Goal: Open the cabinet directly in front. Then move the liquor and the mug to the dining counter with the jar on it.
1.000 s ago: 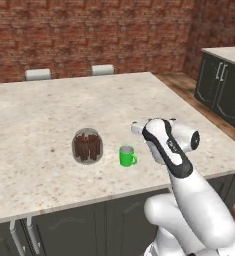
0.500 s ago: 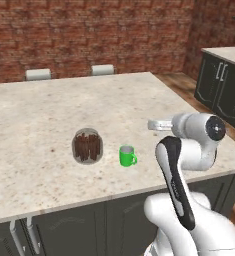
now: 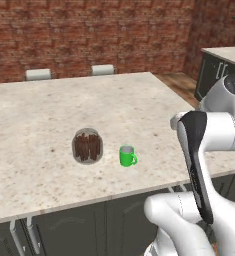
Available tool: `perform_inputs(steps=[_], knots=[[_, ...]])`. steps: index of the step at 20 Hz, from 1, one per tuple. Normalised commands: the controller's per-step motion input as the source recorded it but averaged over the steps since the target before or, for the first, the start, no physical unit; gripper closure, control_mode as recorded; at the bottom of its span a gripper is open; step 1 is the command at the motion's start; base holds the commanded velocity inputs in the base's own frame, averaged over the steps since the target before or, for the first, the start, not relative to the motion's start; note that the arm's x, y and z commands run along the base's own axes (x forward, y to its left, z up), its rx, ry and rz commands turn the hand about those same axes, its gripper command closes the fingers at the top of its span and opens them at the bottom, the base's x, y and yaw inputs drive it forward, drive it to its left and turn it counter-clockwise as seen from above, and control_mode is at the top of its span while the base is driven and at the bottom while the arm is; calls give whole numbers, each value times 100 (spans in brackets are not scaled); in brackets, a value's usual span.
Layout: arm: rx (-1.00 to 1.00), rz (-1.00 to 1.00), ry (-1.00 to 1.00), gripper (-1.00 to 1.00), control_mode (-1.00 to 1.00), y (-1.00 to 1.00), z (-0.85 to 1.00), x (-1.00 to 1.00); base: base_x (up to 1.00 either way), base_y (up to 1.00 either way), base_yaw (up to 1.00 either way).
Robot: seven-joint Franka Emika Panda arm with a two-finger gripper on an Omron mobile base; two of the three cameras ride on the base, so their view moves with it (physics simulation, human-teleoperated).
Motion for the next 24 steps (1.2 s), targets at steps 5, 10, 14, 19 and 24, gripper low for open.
perform_inputs(steps=[5,10,14,19,24], knots=[[0,2,-36,-100,-100,0,0,-46,0,0,0],[0,0,-2,-100,-100,0,0,-1,0,0,0],[0,0,0,-100,-100,0,-8,-45,0,0,0],[-1,0,0,-100,100,0,-4,-14,-48,-5,-7],[0,0,0,-100,100,0,0,0,-4,-1,-62]])
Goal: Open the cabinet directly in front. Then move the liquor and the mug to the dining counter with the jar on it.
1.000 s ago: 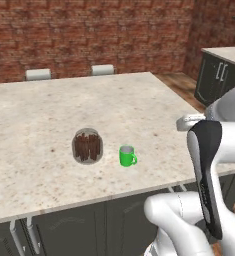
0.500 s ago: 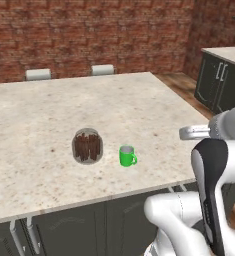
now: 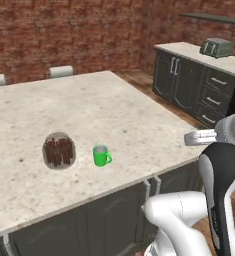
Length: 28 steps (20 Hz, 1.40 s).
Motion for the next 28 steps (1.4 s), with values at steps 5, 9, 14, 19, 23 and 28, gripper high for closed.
perform_inputs(steps=[5,9,14,19,23,28], knots=[[0,0,0,-100,100,0,0,0,1,0,-88],[0,0,0,-100,100,0,0,0,10,0,-98],[0,0,0,-100,100,0,0,0,9,0,-100],[0,0,0,-100,100,0,0,0,32,0,-96],[0,0,0,-100,100,0,0,0,82,46,-57],[0,0,0,-100,100,0,0,0,100,72,-34]])
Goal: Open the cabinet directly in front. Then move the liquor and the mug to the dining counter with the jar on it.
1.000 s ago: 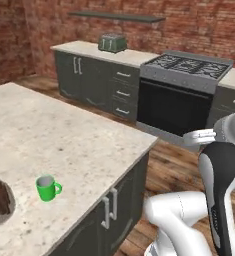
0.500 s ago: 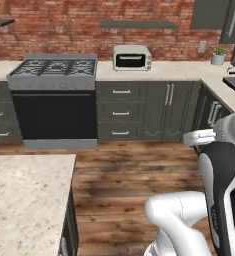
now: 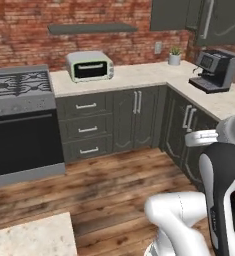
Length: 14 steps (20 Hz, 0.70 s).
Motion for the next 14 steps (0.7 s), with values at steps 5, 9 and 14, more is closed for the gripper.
perform_inputs(steps=[5,9,14], knots=[[0,0,0,-100,100,0,0,0,100,91,-29],[0,0,0,-100,100,0,0,0,100,84,-18],[0,0,0,-100,100,0,0,0,100,37,-1]])
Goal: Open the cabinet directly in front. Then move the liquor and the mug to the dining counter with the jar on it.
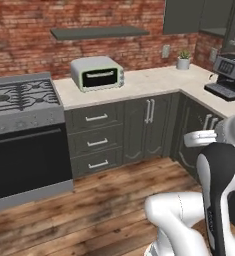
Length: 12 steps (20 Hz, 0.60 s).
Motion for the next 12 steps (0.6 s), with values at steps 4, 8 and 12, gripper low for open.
perform_inputs(steps=[4,8,12], knots=[[0,0,0,-100,100,0,0,0,100,-8,11],[0,0,0,-100,100,0,0,0,100,-31,5],[0,0,0,-100,100,0,0,0,100,-2,1]])
